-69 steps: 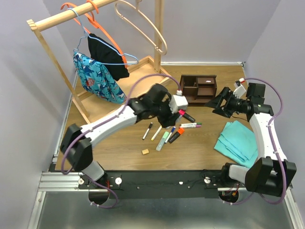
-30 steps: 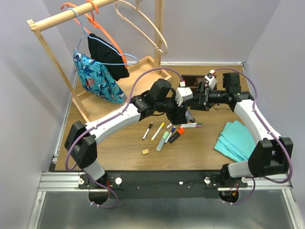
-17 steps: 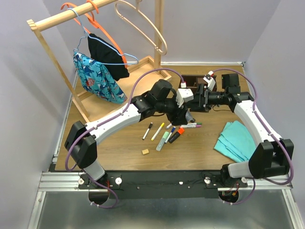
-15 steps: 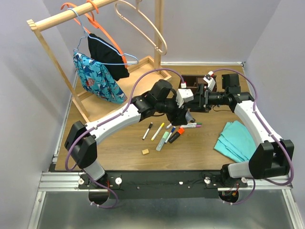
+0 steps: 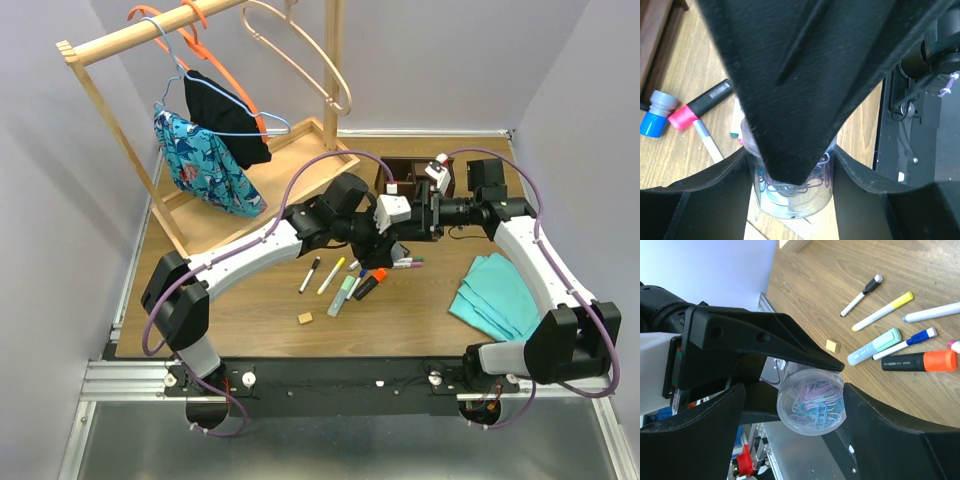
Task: Sort the stationery into containers
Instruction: Place the stationery in the storage box.
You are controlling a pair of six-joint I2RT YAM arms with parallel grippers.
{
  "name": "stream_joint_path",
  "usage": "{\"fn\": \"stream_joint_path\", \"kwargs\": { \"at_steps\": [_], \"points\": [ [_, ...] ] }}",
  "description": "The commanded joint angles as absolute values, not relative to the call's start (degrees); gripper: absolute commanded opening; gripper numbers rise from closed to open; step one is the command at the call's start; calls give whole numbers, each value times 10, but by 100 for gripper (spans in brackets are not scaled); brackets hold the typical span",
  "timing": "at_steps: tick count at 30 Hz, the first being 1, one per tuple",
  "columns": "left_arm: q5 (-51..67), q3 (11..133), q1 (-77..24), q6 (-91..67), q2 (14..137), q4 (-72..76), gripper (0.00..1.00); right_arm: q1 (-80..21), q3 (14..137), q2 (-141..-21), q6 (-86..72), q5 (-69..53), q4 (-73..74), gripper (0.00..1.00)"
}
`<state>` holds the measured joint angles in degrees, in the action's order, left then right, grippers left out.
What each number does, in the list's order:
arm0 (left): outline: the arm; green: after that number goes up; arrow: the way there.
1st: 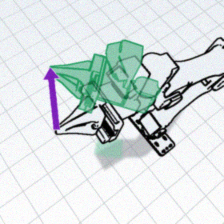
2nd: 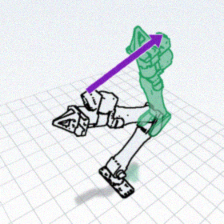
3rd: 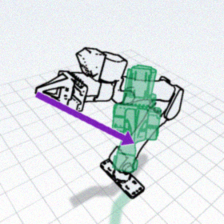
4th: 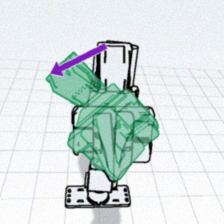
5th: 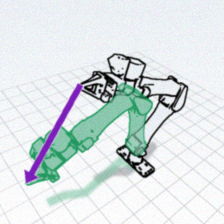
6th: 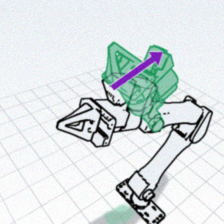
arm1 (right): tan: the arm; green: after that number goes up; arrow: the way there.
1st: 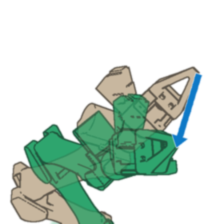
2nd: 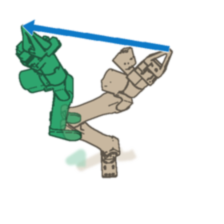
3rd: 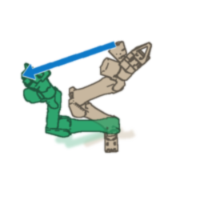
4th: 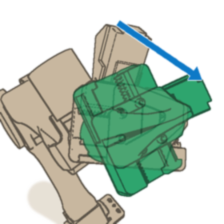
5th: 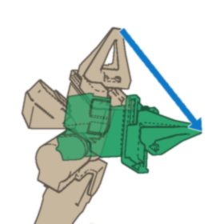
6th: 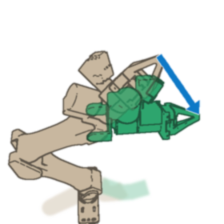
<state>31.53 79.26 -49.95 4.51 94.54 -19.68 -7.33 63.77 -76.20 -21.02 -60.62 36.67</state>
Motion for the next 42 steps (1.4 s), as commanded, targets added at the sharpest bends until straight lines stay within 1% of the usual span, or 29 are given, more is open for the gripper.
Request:
{"fn": "stream_joint_path", "kwargs": {
  "at_steps": [1,12,20,29,37,42],
  "points": [
    [301,817,-505,58,946,-196,52,-78,624,-746,-192,-613,403,85],
    [281,810,-505,79,925,-211,52,-78,609,-747,-172,-599,432,84],
    [291,819,-505,76,924,-212,52,-78,599,-751,-174,-595,428,83],
    [300,824,-505,65,921,-210,52,-78,588,-754,-188,-601,406,84],
    [308,817,-514,62,921,-207,52,-78,597,-760,-219,-619,354,84],
    [309,815,-518,60,921,-207,52,-78,592,-764,-227,-624,342,81]
  ]
}}
